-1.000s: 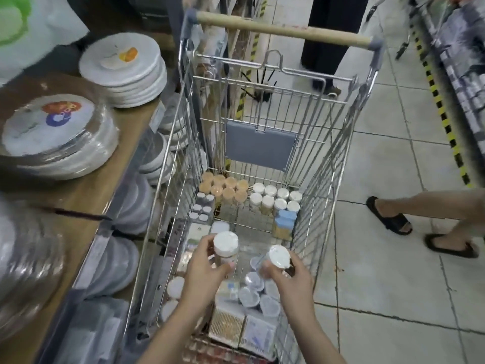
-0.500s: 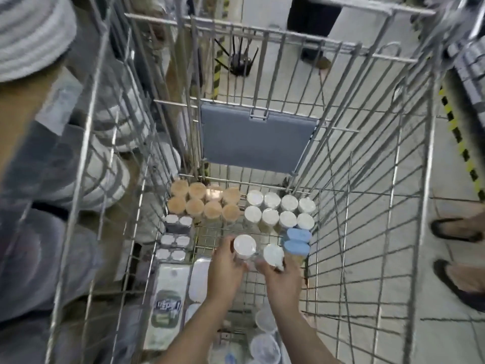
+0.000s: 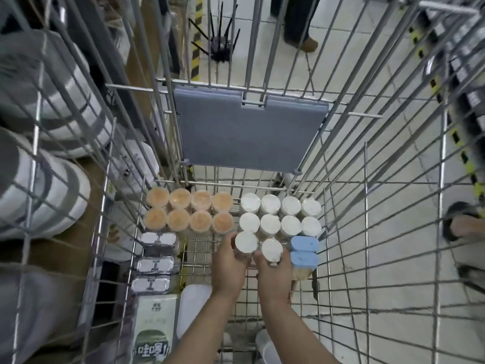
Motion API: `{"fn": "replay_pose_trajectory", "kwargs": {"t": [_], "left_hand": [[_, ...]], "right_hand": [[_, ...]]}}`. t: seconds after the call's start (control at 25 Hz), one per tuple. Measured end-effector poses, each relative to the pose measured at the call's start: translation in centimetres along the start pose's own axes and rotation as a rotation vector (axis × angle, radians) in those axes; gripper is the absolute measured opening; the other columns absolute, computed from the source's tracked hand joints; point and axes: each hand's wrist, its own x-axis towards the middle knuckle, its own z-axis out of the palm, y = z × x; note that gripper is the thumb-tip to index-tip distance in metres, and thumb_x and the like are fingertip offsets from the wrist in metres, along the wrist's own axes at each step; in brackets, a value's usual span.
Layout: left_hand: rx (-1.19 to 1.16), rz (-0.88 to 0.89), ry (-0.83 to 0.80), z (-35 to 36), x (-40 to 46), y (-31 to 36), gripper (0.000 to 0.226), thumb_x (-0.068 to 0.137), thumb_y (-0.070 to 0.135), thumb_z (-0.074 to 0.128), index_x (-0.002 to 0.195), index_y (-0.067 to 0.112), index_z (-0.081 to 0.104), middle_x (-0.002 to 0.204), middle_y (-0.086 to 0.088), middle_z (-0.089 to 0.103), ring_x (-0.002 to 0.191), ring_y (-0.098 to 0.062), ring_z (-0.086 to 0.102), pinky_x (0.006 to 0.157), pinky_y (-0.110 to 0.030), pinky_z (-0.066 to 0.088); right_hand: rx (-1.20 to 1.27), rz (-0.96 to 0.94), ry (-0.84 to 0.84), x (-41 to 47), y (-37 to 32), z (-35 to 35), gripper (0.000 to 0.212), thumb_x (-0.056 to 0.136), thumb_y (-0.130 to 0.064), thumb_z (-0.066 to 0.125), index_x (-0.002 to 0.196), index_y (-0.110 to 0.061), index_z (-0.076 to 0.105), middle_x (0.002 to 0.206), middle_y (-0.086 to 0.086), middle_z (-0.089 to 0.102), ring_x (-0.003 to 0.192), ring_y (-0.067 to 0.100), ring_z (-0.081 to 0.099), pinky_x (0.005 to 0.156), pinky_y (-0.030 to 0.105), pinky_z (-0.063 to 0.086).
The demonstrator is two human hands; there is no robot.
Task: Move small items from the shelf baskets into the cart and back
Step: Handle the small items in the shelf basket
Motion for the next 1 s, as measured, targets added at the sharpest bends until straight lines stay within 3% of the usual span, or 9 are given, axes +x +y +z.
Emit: {"fn": "replay_pose_trajectory", "kwargs": {"t": [0.12, 0.24, 0.48, 0.6, 0.72, 0.84, 1.0], "left_hand": [[-0.065, -0.028, -0.083, -0.1, 0.2, -0.5, 0.042, 0.075, -0.004, 0.074, 0.107, 0.017, 0.056, 0.099, 0.009, 0.066, 0.089, 0.002, 0.062, 0.074, -0.013, 0.05], [-0.053, -0.021, -0.1, 0.0, 0.4, -1.3, 0.047, 0.075, -0.001, 0.076, 0.112, 0.02, 0.057, 0.108, 0.007, 0.066, 0.103, -0.006, 0.061, 0.085, -0.022, 0.052], [0.003, -0.036, -0.073, 0.1, 0.4, -1.5, 0.054, 0.074, 0.0, 0.077, 0.121, 0.016, 0.056, 0.116, 0.004, 0.064, 0.11, -0.013, 0.058, 0.093, -0.036, 0.049], [0.083, -0.069, -0.076, -0.6, 0.2, -1.0, 0.058, 0.075, 0.004, 0.076, 0.128, 0.016, 0.054, 0.124, 0.004, 0.061, 0.115, -0.012, 0.055, 0.099, -0.036, 0.046], [0.159, -0.068, -0.09, -1.8, -1.5, 1.0, 0.048, 0.081, 0.009, 0.069, 0.126, 0.018, 0.055, 0.125, 0.007, 0.058, 0.117, -0.012, 0.053, 0.099, -0.03, 0.043], [0.344, -0.031, -0.144, -4.4, -5.2, 4.5, 0.045, 0.088, 0.01, 0.061, 0.132, 0.015, 0.05, 0.129, 0.002, 0.054, 0.12, -0.016, 0.051, 0.092, -0.021, 0.038], [0.639, 0.049, -0.225, -8.8, -11.4, 9.9, 0.043, 0.093, 0.019, 0.052, 0.136, 0.018, 0.047, 0.133, -0.003, 0.053, 0.119, -0.018, 0.05, 0.095, -0.029, 0.042]], "right_hand": [[-0.016, 0.01, -0.011, 0.4, 0.5, 0.4, 0.047, 0.083, 0.002, 0.066, 0.126, -0.004, 0.05, 0.115, 0.004, 0.058, 0.11, 0.019, 0.053, 0.08, 0.015, 0.038], [-0.002, 0.023, -0.015, 0.6, 0.7, 0.4, 0.049, 0.085, 0.002, 0.064, 0.13, -0.002, 0.045, 0.12, 0.007, 0.057, 0.11, 0.017, 0.053, 0.085, 0.021, 0.04], [-0.041, 0.119, 0.0, 0.0, 0.3, 0.7, 0.046, 0.092, -0.007, 0.057, 0.135, -0.005, 0.042, 0.129, 0.007, 0.054, 0.109, 0.012, 0.047, 0.088, 0.024, 0.036], [-0.081, 0.2, -0.053, -0.7, -0.5, -0.3, 0.047, 0.094, -0.011, 0.054, 0.138, -0.008, 0.038, 0.127, 0.005, 0.052, 0.108, 0.014, 0.045, 0.088, 0.025, 0.033], [-0.3, 0.245, -0.139, -2.3, -1.9, -2.1, 0.043, 0.094, -0.012, 0.049, 0.136, -0.006, 0.041, 0.132, 0.01, 0.053, 0.116, 0.024, 0.05, 0.091, 0.028, 0.036], [-0.474, 0.133, -0.309, -5.4, -4.8, -5.4, 0.044, 0.095, -0.012, 0.046, 0.138, -0.01, 0.039, 0.132, 0.008, 0.054, 0.108, 0.02, 0.053, 0.084, 0.024, 0.036], [-0.714, -0.193, -0.42, -9.6, -8.9, -10.9, 0.042, 0.095, -0.018, 0.048, 0.137, -0.018, 0.043, 0.134, -0.003, 0.054, 0.113, 0.015, 0.055, 0.089, 0.025, 0.041]]}}
